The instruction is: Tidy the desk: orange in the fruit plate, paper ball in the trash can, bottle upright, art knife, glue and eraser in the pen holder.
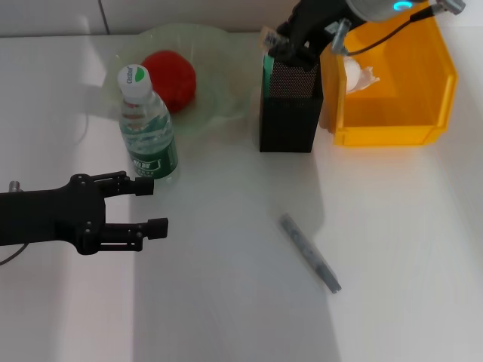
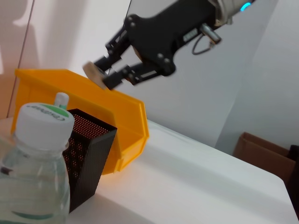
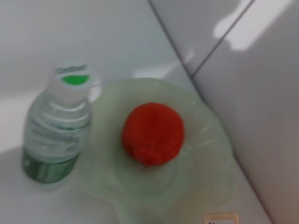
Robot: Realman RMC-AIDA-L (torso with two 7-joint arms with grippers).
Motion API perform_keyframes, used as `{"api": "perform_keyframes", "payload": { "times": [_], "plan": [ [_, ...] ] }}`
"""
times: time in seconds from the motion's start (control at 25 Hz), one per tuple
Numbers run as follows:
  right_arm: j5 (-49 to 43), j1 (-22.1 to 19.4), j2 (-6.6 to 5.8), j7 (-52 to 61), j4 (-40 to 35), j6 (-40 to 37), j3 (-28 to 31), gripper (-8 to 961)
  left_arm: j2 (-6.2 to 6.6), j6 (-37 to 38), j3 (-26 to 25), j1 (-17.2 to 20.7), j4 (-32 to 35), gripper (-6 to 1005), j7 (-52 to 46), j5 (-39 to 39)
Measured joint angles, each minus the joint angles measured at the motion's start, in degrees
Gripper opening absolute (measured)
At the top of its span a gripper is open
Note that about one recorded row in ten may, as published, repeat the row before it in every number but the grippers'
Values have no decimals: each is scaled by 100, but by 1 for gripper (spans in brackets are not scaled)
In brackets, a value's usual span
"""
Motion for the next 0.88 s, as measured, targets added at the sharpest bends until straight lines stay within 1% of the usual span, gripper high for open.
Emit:
{"api": "perform_keyframes", "payload": {
  "times": [0.12,0.24,0.36,0.48,0.88],
  "plan": [
    [-231,132,-3,458,272,322,90,266,1,0,0,-8,0,847,-2,9],
    [-306,361,-8,651,713,341,296,268,6,0,-7,-9,0,847,-6,10],
    [-310,472,-6,679,1039,332,389,269,13,-12,-6,-9,0,847,-12,10],
    [-313,479,-4,699,1156,306,396,271,11,-19,-4,-9,-1,846,-12,10],
    [-299,333,11,712,1157,230,402,276,5,-45,18,-12,-1,846,-7,10]
  ]
}}
